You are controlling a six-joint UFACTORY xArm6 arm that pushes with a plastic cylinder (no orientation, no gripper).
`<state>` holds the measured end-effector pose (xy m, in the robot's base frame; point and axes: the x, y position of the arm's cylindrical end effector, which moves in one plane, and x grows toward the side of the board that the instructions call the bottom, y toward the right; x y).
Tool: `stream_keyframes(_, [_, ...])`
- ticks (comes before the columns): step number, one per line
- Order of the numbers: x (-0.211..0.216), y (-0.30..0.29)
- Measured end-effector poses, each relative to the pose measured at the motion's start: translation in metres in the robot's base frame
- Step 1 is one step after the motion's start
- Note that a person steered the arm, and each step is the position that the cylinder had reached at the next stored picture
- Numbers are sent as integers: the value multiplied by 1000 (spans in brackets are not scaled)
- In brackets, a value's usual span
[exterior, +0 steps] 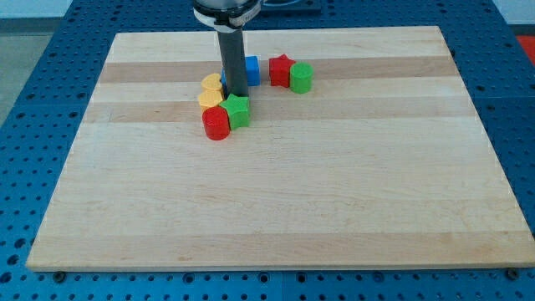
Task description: Move the arm toward the blue cube
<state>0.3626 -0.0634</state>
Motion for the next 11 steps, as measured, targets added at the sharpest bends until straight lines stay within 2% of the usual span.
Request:
stream_keyframes(2, [37,22])
stream_keyframes(3, [40,47])
stream_keyframes(4, [77,56])
stream_keyframes(5, [115,33])
stream_keyframes(7, [116,-90])
stream_keyframes(8, [83,-134])
stream_keyframes(10, [-24,-136])
stream_keyframes(11, [-59,-116])
